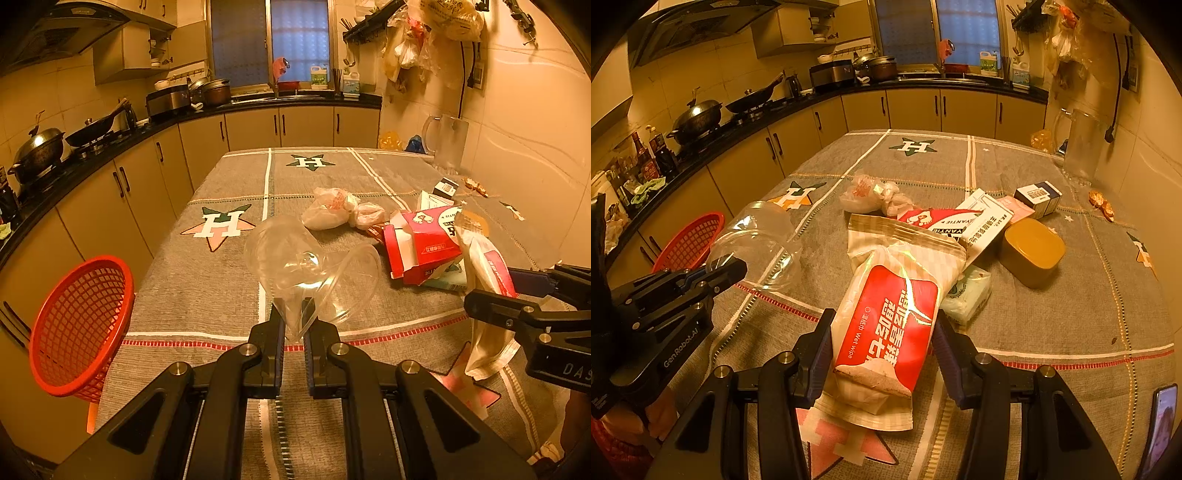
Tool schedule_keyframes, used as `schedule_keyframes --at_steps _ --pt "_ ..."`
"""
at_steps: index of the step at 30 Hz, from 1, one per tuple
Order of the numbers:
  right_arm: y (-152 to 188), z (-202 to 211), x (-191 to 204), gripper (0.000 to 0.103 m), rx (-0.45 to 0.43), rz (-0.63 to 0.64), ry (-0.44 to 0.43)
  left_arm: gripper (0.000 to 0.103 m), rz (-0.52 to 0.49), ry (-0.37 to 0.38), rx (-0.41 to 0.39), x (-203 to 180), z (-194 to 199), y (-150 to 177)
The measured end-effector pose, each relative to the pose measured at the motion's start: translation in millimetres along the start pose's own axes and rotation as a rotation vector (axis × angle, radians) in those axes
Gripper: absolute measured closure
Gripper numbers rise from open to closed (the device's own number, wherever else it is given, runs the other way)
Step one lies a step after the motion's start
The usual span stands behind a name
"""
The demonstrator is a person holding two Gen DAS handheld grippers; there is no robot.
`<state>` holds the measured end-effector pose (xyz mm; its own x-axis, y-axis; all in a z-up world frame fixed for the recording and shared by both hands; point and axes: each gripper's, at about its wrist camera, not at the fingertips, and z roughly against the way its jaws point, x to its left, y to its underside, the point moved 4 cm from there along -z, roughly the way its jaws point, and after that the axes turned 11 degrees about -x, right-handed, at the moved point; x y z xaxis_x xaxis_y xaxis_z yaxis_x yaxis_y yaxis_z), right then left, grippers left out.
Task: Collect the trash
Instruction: 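Lift the clear cup and wet-wipe pack off the table with both tools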
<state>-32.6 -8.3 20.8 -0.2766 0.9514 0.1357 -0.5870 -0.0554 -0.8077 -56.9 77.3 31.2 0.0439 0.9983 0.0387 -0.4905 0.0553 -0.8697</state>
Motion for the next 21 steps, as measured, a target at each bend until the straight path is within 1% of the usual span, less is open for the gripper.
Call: schedule_keyframes --at_steps 21 --pt "-11.6 7.1 -3.6 0.048 -0.027 -0.024 -0.015 0.094 0.002 -0.011 -0.018 5.5 8.1 -5.8"
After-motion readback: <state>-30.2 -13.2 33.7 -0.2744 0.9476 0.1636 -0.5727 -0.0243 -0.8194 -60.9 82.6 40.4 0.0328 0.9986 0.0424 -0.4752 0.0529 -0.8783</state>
